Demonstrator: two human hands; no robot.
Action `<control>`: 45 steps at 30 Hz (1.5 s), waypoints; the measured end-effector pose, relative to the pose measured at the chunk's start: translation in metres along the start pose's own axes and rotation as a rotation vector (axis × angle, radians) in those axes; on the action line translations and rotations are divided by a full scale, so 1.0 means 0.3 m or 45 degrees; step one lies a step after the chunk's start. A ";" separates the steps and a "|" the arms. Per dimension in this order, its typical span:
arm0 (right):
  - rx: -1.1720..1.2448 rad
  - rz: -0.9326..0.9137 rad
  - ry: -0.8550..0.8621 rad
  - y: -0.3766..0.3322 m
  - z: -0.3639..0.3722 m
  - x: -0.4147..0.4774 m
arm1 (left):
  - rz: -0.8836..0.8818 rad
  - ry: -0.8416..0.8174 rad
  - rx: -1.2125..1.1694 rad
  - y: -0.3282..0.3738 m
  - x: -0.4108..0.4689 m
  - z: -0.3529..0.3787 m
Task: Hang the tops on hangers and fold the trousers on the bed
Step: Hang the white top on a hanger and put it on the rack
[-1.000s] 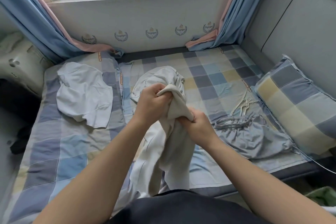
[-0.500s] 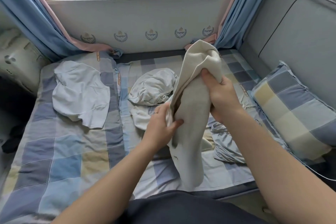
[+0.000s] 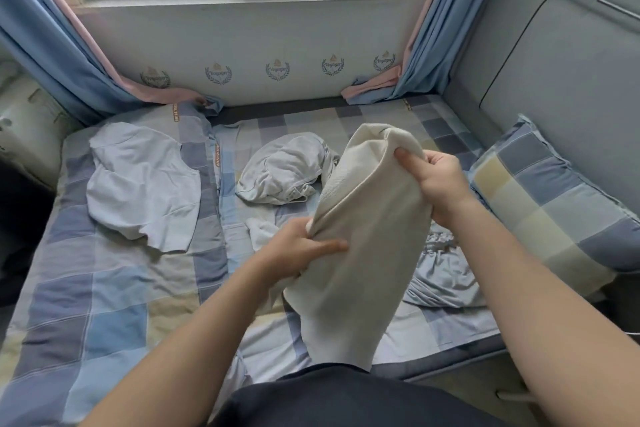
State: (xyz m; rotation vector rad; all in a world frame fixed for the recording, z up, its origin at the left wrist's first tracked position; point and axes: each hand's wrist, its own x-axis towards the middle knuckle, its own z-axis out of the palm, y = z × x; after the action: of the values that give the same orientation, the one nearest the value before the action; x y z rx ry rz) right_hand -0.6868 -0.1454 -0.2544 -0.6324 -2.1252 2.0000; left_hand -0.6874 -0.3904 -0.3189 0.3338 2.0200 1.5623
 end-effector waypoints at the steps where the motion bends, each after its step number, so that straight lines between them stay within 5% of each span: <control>1: -0.093 -0.024 0.057 0.028 -0.013 0.014 | -0.041 0.029 -0.064 0.001 -0.006 -0.013; 5: -0.383 -0.103 0.062 0.136 -0.007 0.001 | -0.033 0.176 -0.217 0.027 -0.025 -0.008; 8: -0.538 -0.140 -0.196 0.209 0.044 -0.078 | -0.063 0.283 -0.442 0.032 -0.020 0.000; 15: -0.450 0.172 -0.773 0.440 0.186 -0.251 | -0.074 0.417 -0.846 0.116 -0.054 -0.011; 24: -0.861 -0.084 -0.314 0.448 0.162 -0.172 | -0.050 0.578 -0.810 0.171 -0.071 -0.200; 27: -0.688 -0.064 -0.236 0.362 0.167 -0.146 | -0.045 0.524 -0.775 0.137 -0.071 -0.271; 34: -0.127 -0.071 -0.090 0.088 0.198 -0.126 | 0.159 0.702 0.183 0.032 -0.089 -0.157; 40: 0.203 -0.038 -0.135 -0.086 0.242 -0.152 | -0.005 0.155 0.465 -0.002 -0.086 0.076; 45: 0.331 -0.053 -0.189 -0.109 0.219 -0.148 | 0.058 0.508 0.293 -0.035 -0.039 0.058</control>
State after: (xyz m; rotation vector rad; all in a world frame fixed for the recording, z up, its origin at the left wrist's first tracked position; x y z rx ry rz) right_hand -0.6789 -0.2240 -0.2209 -0.4058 -1.8857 2.3107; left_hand -0.6667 -0.3854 -0.3285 0.1629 2.5245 1.5171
